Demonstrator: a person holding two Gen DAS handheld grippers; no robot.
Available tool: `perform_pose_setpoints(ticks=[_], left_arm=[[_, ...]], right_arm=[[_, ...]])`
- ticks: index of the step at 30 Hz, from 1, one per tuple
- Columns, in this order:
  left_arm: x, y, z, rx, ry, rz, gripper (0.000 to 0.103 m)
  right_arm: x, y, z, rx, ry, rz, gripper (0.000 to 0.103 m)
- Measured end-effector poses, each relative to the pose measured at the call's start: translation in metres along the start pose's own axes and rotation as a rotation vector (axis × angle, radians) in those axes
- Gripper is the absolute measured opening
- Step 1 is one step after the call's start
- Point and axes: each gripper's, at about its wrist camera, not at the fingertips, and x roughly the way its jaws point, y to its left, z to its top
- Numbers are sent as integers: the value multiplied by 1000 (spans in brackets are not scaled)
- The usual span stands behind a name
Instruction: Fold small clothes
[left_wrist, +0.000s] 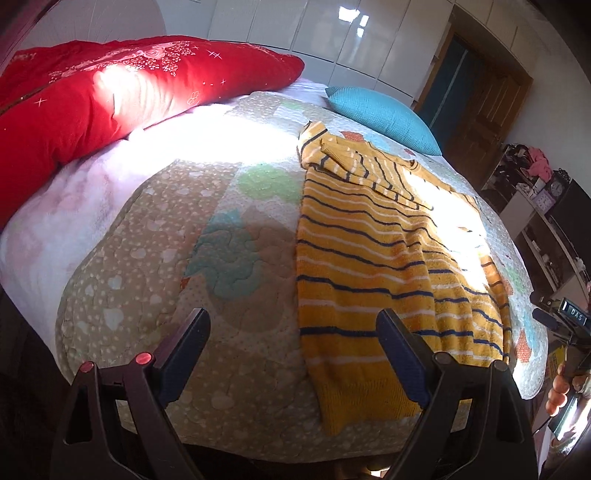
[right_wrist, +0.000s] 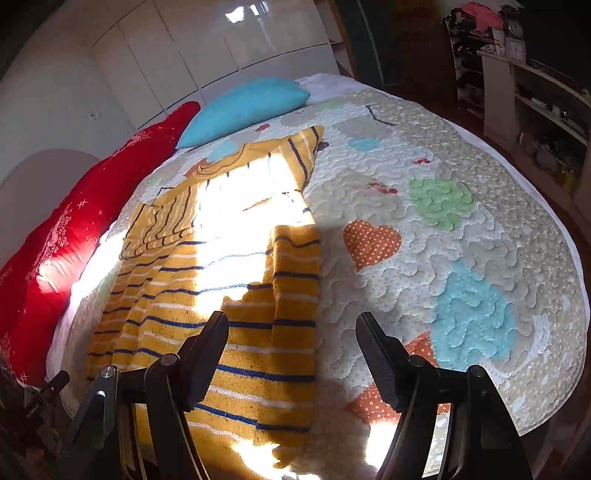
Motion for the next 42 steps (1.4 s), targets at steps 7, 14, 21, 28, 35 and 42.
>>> perform_pose_setpoints(ticks=[7, 14, 21, 28, 35, 42], left_arm=[[4, 8, -2, -39, 31, 36, 91], [22, -7, 0, -61, 69, -55, 91], [51, -30, 6, -67, 101, -161, 90], [52, -43, -13, -49, 165, -269, 36], [47, -27, -32, -143, 182, -375, 47], [50, -34, -29, -110, 194, -378, 57]], right_arm=[[37, -11, -16, 23, 64, 72, 76], [42, -12, -28, -3, 78, 181, 76], [36, -26, -44, 42, 72, 309, 76], [37, -25, -64, 83, 140, 533, 76], [41, -11, -91, 64, 221, 601, 76], [51, -7, -100, 96, 260, 584, 62]])
